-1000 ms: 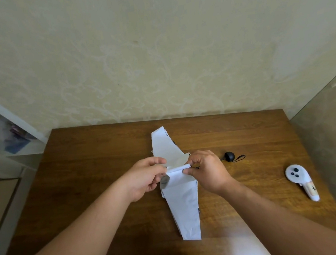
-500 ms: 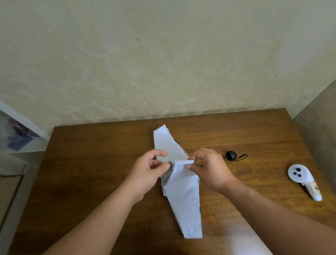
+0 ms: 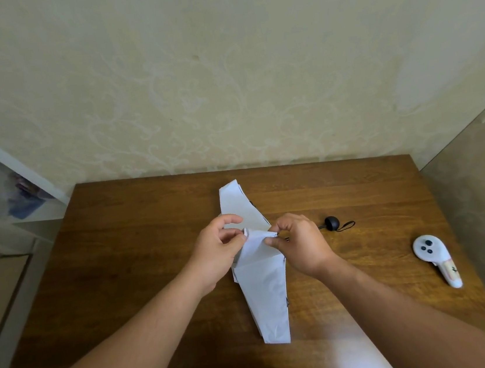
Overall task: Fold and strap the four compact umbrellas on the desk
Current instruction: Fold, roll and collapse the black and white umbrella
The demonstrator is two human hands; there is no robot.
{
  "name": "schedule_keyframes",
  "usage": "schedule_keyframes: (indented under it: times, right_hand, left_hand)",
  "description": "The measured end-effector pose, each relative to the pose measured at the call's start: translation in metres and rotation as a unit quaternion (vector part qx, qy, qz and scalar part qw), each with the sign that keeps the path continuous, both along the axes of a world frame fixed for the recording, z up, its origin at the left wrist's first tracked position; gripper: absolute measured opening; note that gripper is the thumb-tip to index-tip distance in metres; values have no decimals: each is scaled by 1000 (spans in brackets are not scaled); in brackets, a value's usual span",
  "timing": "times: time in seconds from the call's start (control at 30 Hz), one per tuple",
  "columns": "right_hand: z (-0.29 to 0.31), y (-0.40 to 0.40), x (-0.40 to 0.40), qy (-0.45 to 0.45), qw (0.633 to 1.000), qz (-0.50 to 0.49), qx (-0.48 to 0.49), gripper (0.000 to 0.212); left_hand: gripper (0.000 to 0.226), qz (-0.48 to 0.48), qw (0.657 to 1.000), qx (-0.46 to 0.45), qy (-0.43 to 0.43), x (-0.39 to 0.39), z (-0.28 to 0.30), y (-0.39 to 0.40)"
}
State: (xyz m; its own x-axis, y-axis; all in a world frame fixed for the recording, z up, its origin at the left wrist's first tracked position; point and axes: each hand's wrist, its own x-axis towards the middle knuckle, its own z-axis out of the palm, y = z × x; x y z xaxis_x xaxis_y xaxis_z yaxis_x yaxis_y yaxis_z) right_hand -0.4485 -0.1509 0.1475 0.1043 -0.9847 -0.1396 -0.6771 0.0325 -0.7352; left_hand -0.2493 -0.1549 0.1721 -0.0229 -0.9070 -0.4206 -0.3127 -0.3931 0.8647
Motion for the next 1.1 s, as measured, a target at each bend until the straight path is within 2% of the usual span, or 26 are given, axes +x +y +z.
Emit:
schedule_keyframes:
  times: [0.17,0.23,0.33,0.43,0.53,0.6,0.7,0.87,1.0,1.1]
  right_hand:
    - [-2,-3,1,-43,999,-11,-4,19]
    - [-4,-3,2,-49,999,-4,-9,12]
    - [-7,-2,1,-50,999,0,-6,13]
    - [-11,0,-3,-65,998,14,-4,21]
    - [-15,5,-6,-96,995,34,0,22]
    - [-17,10,-8,-113,993,41,6,18]
    - [-18,17,-12,-117,992,39,7,20]
    - [-19,25,-22,-103,994,21,1,33]
    - [-20,28,-23,-129,992,2,6,21]
    - [-21,30,-23,-138,990,-13,19,17]
  left_hand:
    - [25,80,987,69,120,3,-5,2]
    - [25,86,984,91,127,3,-4,5]
    - [28,25,995,64,72,5,-3,9]
    - [26,-75,996,-27,-39,9,-7,15]
    - [37,-151,968,-101,-174,15,-16,15]
    - [31,-187,944,-162,-220,15,-22,15]
    - [15,-183,929,-221,-235,16,-26,15]
    - [20,-154,945,-195,-213,14,-27,23]
    - [10,-105,967,-171,-156,11,-29,29]
    - [9,-90,970,-157,-163,10,-32,32]
